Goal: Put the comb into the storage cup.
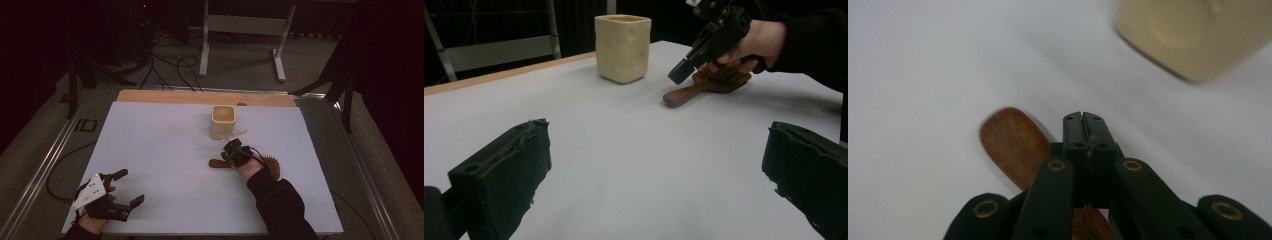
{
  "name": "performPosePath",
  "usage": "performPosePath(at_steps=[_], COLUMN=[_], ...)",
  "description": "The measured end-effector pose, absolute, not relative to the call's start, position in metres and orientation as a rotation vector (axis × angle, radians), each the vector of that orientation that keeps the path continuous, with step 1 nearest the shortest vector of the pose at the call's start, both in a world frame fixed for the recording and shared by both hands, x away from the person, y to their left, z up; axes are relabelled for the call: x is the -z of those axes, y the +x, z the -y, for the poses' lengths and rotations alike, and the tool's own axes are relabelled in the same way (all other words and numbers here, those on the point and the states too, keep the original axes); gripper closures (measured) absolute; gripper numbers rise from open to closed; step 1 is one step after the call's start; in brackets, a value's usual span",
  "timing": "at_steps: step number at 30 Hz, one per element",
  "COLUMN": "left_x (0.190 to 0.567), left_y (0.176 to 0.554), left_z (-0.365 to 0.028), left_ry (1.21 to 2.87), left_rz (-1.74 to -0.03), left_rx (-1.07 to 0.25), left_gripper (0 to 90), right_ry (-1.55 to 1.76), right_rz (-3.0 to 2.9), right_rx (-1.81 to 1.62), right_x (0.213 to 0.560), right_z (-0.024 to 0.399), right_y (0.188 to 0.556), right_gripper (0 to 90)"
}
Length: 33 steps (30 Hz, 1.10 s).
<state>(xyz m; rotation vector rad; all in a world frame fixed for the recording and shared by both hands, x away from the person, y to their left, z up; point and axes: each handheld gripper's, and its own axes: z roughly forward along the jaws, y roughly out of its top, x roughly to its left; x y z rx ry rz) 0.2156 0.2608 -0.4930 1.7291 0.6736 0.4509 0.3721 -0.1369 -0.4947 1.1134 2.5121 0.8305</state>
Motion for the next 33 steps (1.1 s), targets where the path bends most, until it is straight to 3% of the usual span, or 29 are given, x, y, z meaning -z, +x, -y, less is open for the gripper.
performPosePath(at_steps=[13,33], left_x=[0.493,0.493], left_y=[0.215,0.215], left_z=[-0.259,-0.259], left_ry=[1.740,1.740], left_rz=[-0.664,-0.665], left_rx=[-0.453,-0.450], left_gripper=[0.1,0.1], right_ry=[1.167,1.091], right_rz=[-2.554,-2.645], right_rx=[-0.790,-0.757], right_x=[0.500,0.503], right_z=[0.136,0.151], right_y=[0.371,0.337], right_gripper=[89.9,89.9])
